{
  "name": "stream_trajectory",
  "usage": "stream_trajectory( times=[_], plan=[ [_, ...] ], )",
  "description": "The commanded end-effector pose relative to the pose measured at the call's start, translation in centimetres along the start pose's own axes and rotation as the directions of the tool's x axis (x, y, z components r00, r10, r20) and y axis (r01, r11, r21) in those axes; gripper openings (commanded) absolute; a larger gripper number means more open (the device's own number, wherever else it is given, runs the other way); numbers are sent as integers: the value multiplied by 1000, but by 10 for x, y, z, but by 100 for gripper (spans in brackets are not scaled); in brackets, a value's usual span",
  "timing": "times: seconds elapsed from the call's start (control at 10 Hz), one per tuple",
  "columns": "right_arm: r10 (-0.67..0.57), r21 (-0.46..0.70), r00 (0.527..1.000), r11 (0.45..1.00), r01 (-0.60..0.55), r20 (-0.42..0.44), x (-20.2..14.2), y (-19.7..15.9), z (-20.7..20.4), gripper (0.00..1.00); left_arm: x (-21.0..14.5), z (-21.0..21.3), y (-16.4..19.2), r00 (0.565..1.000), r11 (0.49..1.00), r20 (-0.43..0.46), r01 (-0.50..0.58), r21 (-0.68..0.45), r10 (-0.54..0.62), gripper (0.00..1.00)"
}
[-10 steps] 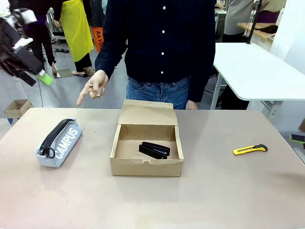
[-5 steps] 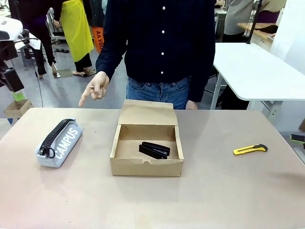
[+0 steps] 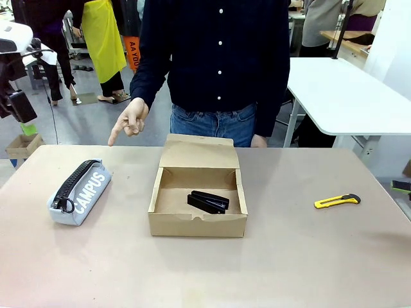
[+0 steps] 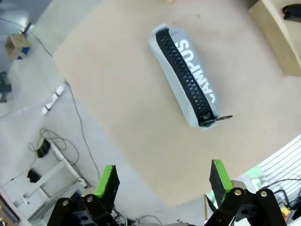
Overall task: Pack the items into the box.
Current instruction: Pick up the item specified by the human and place it in the Mailer Box.
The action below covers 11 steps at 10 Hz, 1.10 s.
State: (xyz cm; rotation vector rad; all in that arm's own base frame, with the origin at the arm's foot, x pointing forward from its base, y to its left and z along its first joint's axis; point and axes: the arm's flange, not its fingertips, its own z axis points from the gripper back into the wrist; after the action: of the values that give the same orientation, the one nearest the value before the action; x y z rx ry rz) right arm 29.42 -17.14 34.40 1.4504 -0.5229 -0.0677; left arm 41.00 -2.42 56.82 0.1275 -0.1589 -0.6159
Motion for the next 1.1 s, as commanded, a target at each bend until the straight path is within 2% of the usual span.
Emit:
stream_trajectory(
  times=[0.0, 0.2, 0.4, 0.5, 0.6, 0.7, 1.0],
  plan=[
    [1, 5, 1000, 1000, -1, -12, -3, 2, 3, 100, -3, 0, 4, 1000, 1000, -2, 23, 11, -23, 100],
    [1, 5, 1000, 1000, -1, -12, -3, 2, 3, 100, 3, 3, -7, 999, 999, 9, -32, -27, 32, 100],
    [1, 5, 1000, 1000, -1, -12, -3, 2, 3, 100, 10, -6, -21, 986, 978, 37, -159, -136, 165, 100],
    [1, 5, 1000, 1000, -1, -12, -3, 2, 3, 100, 14, -21, -29, 975, 961, 16, -217, -168, 223, 100],
    [1, 5, 1000, 1000, -1, -12, -3, 2, 3, 100, 19, -37, -33, 972, 954, -30, -233, -188, 232, 100],
    [1, 5, 1000, 1000, -1, -12, -3, 2, 3, 100, 21, -50, -38, 970, 950, -56, -242, -198, 236, 100],
    [1, 5, 1000, 1000, -1, -12, -3, 2, 3, 100, 21, -101, -54, 921, 907, -51, -389, -163, 386, 100]
  ],
)
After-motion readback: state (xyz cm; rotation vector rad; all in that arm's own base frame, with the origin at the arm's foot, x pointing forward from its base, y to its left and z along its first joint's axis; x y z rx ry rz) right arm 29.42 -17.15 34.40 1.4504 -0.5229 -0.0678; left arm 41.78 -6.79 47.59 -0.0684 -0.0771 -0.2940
